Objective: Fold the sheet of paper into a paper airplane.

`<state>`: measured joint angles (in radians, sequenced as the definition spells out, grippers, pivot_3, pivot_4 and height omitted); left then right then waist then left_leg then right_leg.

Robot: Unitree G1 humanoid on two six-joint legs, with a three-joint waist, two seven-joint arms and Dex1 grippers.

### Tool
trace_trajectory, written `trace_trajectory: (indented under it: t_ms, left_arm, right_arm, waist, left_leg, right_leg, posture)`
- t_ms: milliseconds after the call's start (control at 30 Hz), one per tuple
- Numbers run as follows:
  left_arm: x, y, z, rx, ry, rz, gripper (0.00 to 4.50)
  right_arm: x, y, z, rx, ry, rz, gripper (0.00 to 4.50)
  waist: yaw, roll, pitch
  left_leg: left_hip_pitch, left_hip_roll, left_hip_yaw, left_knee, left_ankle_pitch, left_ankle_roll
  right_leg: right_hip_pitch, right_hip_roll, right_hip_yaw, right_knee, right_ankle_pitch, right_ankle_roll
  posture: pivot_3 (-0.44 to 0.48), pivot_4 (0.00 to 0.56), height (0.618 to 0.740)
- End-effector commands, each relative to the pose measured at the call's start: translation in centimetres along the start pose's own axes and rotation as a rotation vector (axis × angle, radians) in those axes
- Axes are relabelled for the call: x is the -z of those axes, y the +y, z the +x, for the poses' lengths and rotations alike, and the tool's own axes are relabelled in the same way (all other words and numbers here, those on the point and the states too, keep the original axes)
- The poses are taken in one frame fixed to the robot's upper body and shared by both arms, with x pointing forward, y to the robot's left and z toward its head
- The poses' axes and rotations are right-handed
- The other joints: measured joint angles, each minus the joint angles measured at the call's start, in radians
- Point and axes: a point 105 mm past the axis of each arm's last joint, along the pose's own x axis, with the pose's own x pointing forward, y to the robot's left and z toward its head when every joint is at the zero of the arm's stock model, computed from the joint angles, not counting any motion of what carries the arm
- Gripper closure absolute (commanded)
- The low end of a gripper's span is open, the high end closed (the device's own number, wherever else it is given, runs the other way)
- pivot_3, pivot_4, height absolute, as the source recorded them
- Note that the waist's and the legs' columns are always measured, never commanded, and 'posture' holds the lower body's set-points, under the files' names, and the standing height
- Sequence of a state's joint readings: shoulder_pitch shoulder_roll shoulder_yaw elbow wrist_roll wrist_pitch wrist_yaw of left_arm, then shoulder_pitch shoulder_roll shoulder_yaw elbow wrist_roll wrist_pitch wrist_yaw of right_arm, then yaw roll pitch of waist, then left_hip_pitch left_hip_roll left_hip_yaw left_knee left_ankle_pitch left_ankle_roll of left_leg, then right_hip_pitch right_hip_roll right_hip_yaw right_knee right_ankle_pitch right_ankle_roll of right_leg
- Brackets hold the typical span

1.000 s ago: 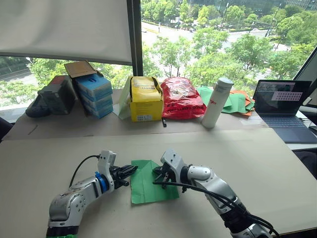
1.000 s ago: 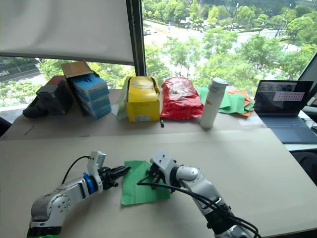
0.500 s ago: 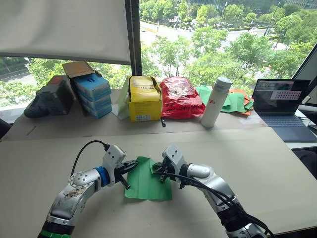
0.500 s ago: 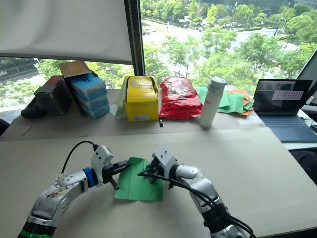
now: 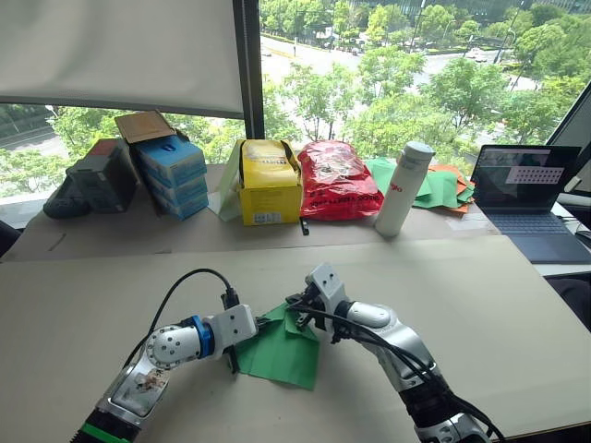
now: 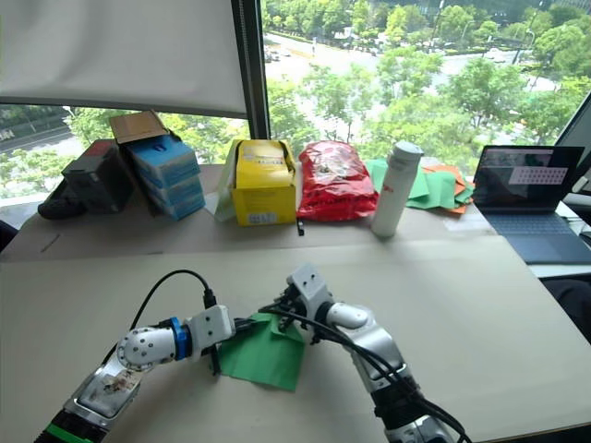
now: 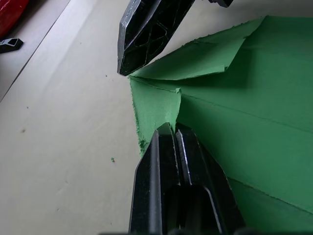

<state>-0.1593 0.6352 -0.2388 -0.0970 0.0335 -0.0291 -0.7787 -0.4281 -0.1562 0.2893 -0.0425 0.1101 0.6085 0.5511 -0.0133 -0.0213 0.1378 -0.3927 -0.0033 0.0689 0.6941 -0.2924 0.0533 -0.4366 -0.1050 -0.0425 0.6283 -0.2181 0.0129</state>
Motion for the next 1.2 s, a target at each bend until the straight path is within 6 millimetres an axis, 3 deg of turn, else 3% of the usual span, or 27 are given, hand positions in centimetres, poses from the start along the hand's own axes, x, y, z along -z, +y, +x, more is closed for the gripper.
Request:
trace_trajectory:
  t_ms: [33,200,233,367,500,700,800,867,1033,1200]
  left_arm:
    - [0.5,-0.6,0.2,0.031,0.02,0.015,4.48]
    - [0.5,-0.4,0.1,0.033,0.024,0.023,4.48]
    - [0.4,-0.4,0.1,0.036,0.022,0.022,3.93]
    - [-0.1,-0.1,-0.4,0.034,0.014,0.005,2.68]
    - [-1.5,0.8,-1.5,0.05,-0.032,-0.153,1.32]
    - [-3.6,4.8,-3.4,0.025,-0.173,-0.483,1.32]
    - [-4.2,6.1,-3.2,0.012,-0.208,-0.576,2.13]
    - [-4.0,5.8,-2.7,0.04,-0.184,-0.584,2.8]
    - [-1.5,4.6,0.3,0.051,-0.023,-0.539,4.46]
    - [-0.9,3.7,1.6,0.068,0.015,-0.506,4.46]
  right_arm:
    - [-1.9,-0.2,0.3,0.013,-0.065,-0.069,4.5]
    - [-0.4,0.3,0.8,0.003,0.011,-0.141,4.5]
    - [0.2,0.3,0.9,0.007,0.044,-0.162,4.5]
    - [1.8,0.2,1.0,0.012,0.122,-0.188,4.5]
    - [2.4,0.2,1.0,0.015,0.147,-0.211,4.5]
    - [2.1,0.3,1.3,0.012,0.136,-0.215,4.5]
    - [2.0,0.3,1.4,0.011,0.136,-0.218,4.5]
    - [2.0,0.4,1.4,0.011,0.135,-0.218,4.5]
    - [1.9,0.3,1.5,0.017,0.13,-0.22,4.5]
    - [1.8,0.4,1.5,0.019,0.127,-0.22,4.5]
  waist:
    - [0.0,0.0,0.0]
    - [0.0,0.0,0.0]
    - [0.0,0.0,0.0]
    - [0.0,0.0,0.0]
    - [-0.001,0.0,0.0]
    - [-0.001,0.0,0.0]
    - [-0.001,0.0,0.0]
    - [-0.003,0.0,0.0]
    - [-0.002,0.0,0.0]
    - [-0.003,0.0,0.0]
  left_leg:
    - [0.0,0.0,0.0,0.0,0.0,0.0]
    - [0.001,0.0,0.001,0.001,0.0,0.001]
    - [0.001,0.0,0.001,0.001,0.0,0.001]
    - [0.005,0.001,0.002,0.001,-0.002,0.005]
    - [0.01,0.001,0.001,0.001,-0.004,0.007]
    - [0.01,0.002,-0.001,0.002,-0.003,0.006]
    - [0.012,0.001,-0.001,0.002,-0.003,0.005]
    - [0.013,0.001,0.0,0.002,0.0,0.001]
    - [0.013,0.0,0.0,0.002,0.002,-0.003]
    - [0.011,0.001,0.001,0.002,0.002,-0.002]
  right_leg:
    - [0.0,0.0,0.0,0.0,0.0,0.0]
    - [0.001,0.007,-0.005,0.0,0.0,0.0]
    - [0.001,0.008,-0.005,0.0,0.0,0.0]
    - [0.005,0.009,-0.004,0.0,0.0,0.0]
    - [0.011,0.01,-0.005,-0.001,0.0,0.001]
    - [0.011,0.011,-0.005,0.0,0.0,0.001]
    - [0.013,0.012,-0.005,0.0,0.0,0.001]
    - [0.014,0.013,-0.004,0.0,0.0,0.001]
    - [0.014,0.015,-0.003,0.0,-0.001,0.001]
    - [0.012,0.015,-0.002,0.0,-0.001,0.001]
  posture:
    - [0.0,0.15,0.74]
    - [0.0,0.15,0.74]
    - [0.0,0.15,0.74]
    - [0.0,0.15,0.74]
    - [0.0,0.15,0.74]
    - [0.0,0.15,0.74]
    - [0.0,0.15,0.74]
    - [0.0,0.15,0.74]
    - [0.0,0.15,0.74]
    - [0.0,0.15,0.74]
